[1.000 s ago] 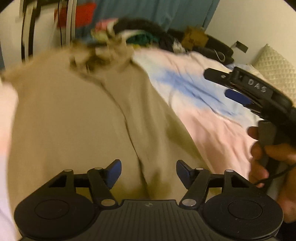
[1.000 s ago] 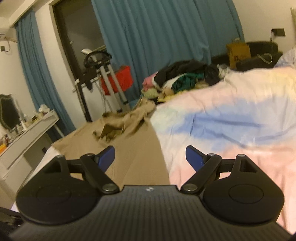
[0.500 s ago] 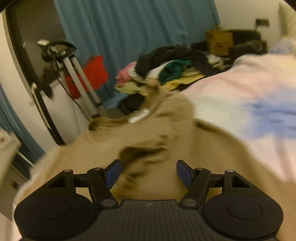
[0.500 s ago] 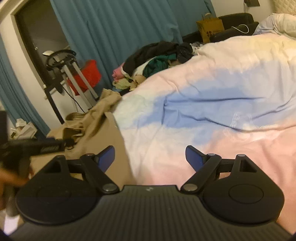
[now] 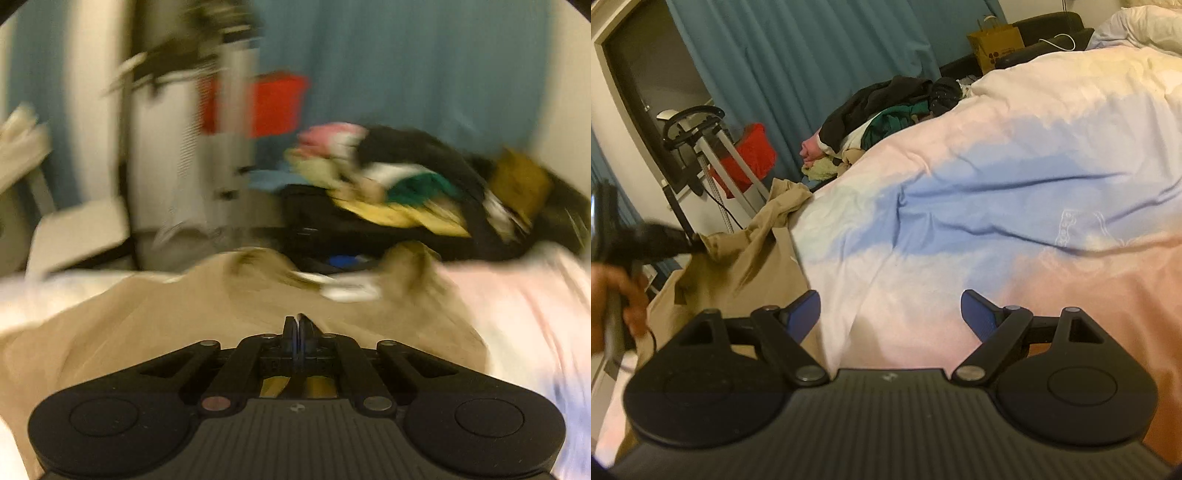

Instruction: Fold clothes

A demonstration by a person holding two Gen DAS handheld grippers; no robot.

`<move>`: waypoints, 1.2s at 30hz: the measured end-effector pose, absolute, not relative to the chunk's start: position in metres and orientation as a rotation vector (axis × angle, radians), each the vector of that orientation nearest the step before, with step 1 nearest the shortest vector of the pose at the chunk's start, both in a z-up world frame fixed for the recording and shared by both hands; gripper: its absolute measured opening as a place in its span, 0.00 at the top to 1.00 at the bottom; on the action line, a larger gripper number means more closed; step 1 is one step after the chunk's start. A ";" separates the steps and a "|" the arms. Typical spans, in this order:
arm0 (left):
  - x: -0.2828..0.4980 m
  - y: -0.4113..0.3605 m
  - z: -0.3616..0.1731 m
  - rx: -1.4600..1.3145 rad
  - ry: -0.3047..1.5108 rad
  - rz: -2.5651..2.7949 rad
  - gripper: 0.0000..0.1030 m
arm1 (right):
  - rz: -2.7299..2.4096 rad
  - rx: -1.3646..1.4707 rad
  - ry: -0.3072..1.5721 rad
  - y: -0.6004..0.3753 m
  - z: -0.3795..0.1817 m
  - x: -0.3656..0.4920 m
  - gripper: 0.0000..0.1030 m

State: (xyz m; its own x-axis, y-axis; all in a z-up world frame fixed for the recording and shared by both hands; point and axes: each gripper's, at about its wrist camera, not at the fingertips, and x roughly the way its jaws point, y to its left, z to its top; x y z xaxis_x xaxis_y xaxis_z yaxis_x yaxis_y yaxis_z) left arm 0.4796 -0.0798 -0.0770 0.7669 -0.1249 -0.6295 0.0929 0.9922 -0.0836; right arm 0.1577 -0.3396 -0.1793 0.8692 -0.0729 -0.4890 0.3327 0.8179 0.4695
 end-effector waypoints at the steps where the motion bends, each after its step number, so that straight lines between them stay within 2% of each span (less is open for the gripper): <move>1: 0.488 -0.071 -0.080 -0.072 0.693 -0.072 0.98 | -0.224 0.575 0.475 -0.339 -0.179 0.158 0.18; 6: 0.501 -0.032 -0.106 -0.159 0.759 0.014 0.94 | -0.226 0.562 0.463 -0.339 -0.176 0.154 0.18; 9: 0.483 -0.020 -0.105 -0.172 0.744 -0.028 0.71 | -0.225 0.555 0.454 -0.338 -0.174 0.154 0.18; 11: 0.466 -0.008 -0.101 -0.202 0.724 -0.044 0.45 | -0.219 0.554 0.454 -0.337 -0.174 0.154 0.18; 13: 0.448 0.000 -0.098 -0.253 0.705 -0.064 0.39 | -0.213 0.553 0.454 -0.336 -0.173 0.154 0.18; 16: 0.423 0.003 -0.099 -0.298 0.702 -0.151 0.37 | -0.204 0.556 0.455 -0.335 -0.172 0.153 0.18; 21: 0.402 -0.012 -0.121 -0.292 0.763 -0.214 0.37 | -0.196 0.549 0.456 -0.332 -0.171 0.152 0.18; 23: 0.399 -0.016 -0.126 -0.299 0.740 -0.197 0.42 | -0.193 0.544 0.457 -0.331 -0.170 0.152 0.18; 24: 0.398 -0.017 -0.127 -0.312 0.736 -0.183 0.49 | -0.192 0.539 0.457 -0.330 -0.170 0.151 0.18; 25: 0.397 -0.018 -0.129 -0.325 0.732 -0.170 0.79 | -0.190 0.534 0.457 -0.329 -0.170 0.151 0.18; 26: 0.399 -0.017 -0.130 -0.337 0.740 -0.160 0.93 | -0.188 0.529 0.457 -0.328 -0.170 0.151 0.18; 33: 0.384 -0.019 -0.129 -0.229 0.677 -0.043 0.92 | -0.171 0.523 0.456 -0.325 -0.169 0.153 0.18; 36: 0.364 -0.022 -0.126 -0.191 0.637 -0.041 0.73 | -0.143 0.505 0.463 -0.320 -0.168 0.156 0.18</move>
